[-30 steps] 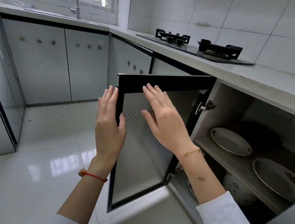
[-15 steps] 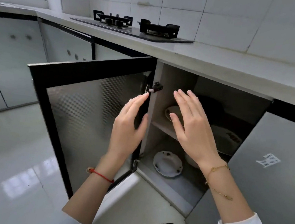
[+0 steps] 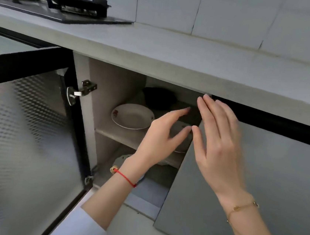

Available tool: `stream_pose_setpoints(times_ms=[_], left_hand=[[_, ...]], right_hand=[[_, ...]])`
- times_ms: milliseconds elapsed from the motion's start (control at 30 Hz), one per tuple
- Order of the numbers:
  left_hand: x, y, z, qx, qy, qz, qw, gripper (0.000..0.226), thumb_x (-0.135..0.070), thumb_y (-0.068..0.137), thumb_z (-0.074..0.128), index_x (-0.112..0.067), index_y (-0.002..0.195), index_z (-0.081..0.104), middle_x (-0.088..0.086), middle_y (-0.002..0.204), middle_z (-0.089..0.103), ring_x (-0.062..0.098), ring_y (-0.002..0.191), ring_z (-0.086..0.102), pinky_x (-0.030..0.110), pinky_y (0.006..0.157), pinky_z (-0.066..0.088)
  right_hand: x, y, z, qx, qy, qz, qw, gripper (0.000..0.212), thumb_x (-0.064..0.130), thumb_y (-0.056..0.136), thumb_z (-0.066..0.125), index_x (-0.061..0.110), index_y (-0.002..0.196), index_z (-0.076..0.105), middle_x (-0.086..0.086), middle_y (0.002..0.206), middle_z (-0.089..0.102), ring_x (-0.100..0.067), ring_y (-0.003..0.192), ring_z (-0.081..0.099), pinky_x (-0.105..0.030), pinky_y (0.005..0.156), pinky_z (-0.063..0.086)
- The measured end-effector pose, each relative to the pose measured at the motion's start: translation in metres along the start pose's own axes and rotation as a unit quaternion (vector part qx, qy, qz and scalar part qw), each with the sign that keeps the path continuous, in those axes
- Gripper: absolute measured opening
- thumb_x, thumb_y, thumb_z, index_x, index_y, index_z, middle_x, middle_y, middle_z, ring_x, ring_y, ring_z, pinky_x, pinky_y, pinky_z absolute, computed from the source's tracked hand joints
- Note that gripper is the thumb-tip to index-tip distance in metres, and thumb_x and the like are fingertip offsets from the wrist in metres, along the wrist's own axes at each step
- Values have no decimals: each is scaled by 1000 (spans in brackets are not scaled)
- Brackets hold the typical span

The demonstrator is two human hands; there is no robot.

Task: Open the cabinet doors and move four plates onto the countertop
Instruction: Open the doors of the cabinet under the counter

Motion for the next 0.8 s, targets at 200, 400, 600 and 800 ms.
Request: stream_pose_setpoints(times_ms=[200, 400, 600, 800], left_hand=[[-6, 18, 25, 72, -74, -18, 994, 45, -27, 92, 57, -10, 134, 55, -2, 128, 64, 4, 117, 59, 22, 97, 48], [-6, 17, 24, 109, -98, -26, 989, 35, -22, 95, 55, -10, 127, 60, -5, 109, 70, -1, 88, 63, 15, 74, 47], [0, 7, 23, 118, -136, 11, 984, 38, -33, 96, 53, -14, 129, 59, 5, 106, 72, 25, 91, 69, 47, 81, 54], [-12, -19, 13, 103, -188, 50, 975, 37, -36, 94, 58, -12, 120, 66, 3, 101, 74, 27, 88, 69, 46, 80, 54]], right_hand=[[-12, 11, -13, -3, -26, -4, 1000, 45, 17, 99, 49, 6, 143, 42, -6, 147, 46, -22, 136, 39, -39, 114, 34], [-6, 7, -12, -1, -44, 18, 999, 44, 16, 99, 49, 6, 142, 43, -6, 148, 44, -21, 138, 38, -39, 114, 35], [7, -4, -11, -1, -91, 32, 995, 44, 15, 100, 48, 5, 142, 42, -6, 149, 42, -23, 139, 38, -40, 114, 34], [31, -23, -33, -18, -132, 25, 991, 45, 15, 100, 47, 6, 143, 41, -5, 150, 42, -20, 139, 37, -39, 114, 34]])
Point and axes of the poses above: each hand's wrist, its own y-axis towards the middle knuckle, its own z-axis out of the palm, x = y × z, the point moved 5 cm from there along y, towards the middle knuckle
